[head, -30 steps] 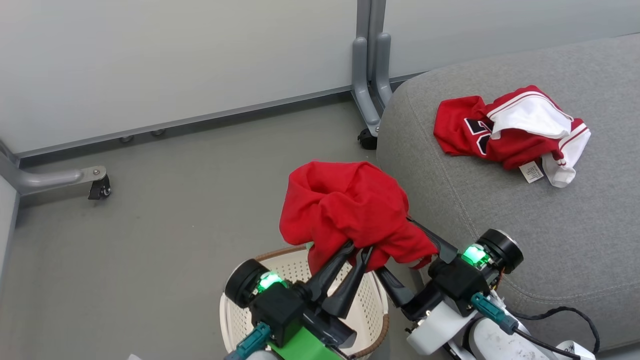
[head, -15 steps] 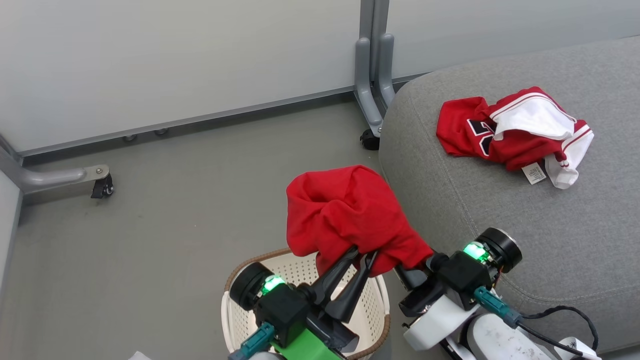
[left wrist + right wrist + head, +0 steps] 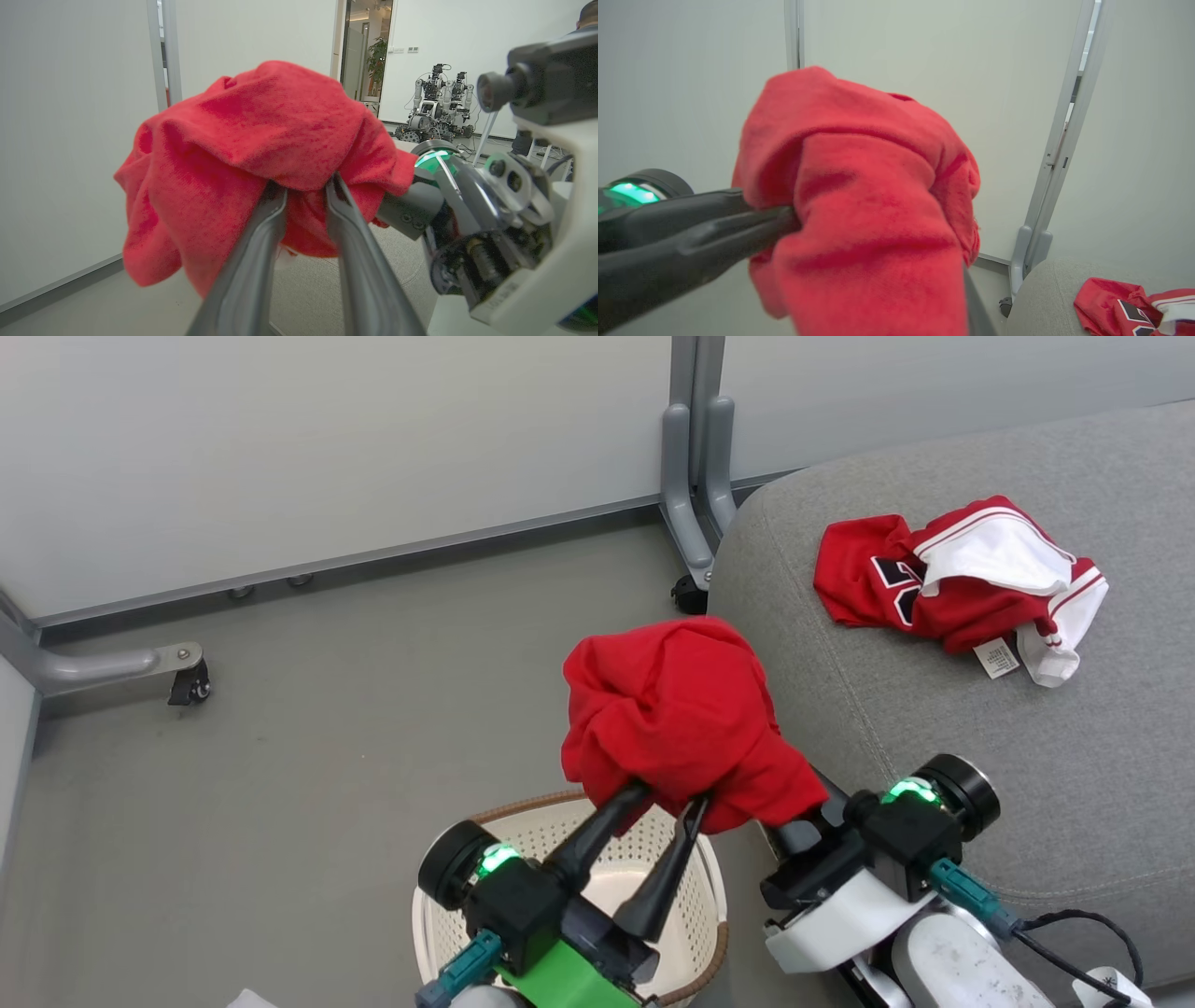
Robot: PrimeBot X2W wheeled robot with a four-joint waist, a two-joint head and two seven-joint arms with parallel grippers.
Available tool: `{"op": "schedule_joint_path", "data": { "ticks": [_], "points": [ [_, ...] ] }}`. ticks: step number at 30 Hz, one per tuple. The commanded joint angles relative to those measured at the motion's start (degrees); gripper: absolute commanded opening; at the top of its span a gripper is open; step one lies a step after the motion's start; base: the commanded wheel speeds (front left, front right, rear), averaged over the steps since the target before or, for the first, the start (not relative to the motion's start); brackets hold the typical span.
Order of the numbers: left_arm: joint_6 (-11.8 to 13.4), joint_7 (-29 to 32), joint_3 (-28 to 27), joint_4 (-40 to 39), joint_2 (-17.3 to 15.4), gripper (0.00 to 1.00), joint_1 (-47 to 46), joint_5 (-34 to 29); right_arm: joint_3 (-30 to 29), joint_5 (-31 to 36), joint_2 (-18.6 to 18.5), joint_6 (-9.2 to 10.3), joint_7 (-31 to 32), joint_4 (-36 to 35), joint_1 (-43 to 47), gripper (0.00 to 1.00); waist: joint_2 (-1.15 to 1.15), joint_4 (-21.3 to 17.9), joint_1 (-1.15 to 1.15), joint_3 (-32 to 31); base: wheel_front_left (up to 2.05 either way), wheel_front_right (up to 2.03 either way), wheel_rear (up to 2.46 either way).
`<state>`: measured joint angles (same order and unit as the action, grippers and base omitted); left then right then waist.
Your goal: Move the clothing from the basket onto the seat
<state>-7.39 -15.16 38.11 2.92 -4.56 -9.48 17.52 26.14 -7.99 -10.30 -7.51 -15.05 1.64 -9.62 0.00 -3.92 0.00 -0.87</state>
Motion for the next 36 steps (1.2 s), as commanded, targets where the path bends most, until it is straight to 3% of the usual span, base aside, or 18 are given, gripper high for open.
{"op": "schedule_joint_path", "data": {
  "ticks": [1,13,20,28,36],
  "points": [
    [-0.17,0.03,-0.34,0.24,-0.09,1.00,-0.24,-0.38,-0.80,-0.83,0.15,0.04,-0.18,-0.60,0.88,0.00,0.00,0.06,0.00,-0.02,0.00,0.00,0.00],
    [-0.17,0.02,-2.77,-0.22,-1.61,1.00,1.38,-2.13,-7.17,-1.72,1.28,0.04,-0.18,-2.45,2.88,0.00,0.00,1.27,0.00,-0.63,0.00,0.00,0.00],
    [-0.17,0.01,-12.53,1.89,-2.76,1.00,5.96,-2.76,-11.72,-2.12,1.58,0.04,-0.18,-3.06,5.08,0.00,0.00,2.34,0.00,-1.54,0.00,0.00,0.00],
    [-0.03,0.01,-26.39,7.02,-0.84,1.00,10.86,-4.56,-16.35,-2.54,2.08,0.04,-0.18,-3.46,8.30,0.00,0.00,4.39,0.00,-2.56,0.00,0.00,0.00],
    [-0.13,0.01,-32.03,11.41,0.95,1.00,14.40,-6.11,-20.25,-3.62,3.38,0.04,-0.18,-2.87,10.87,0.00,0.00,5.90,0.00,-3.52,0.00,0.00,0.00]
  ]
}}
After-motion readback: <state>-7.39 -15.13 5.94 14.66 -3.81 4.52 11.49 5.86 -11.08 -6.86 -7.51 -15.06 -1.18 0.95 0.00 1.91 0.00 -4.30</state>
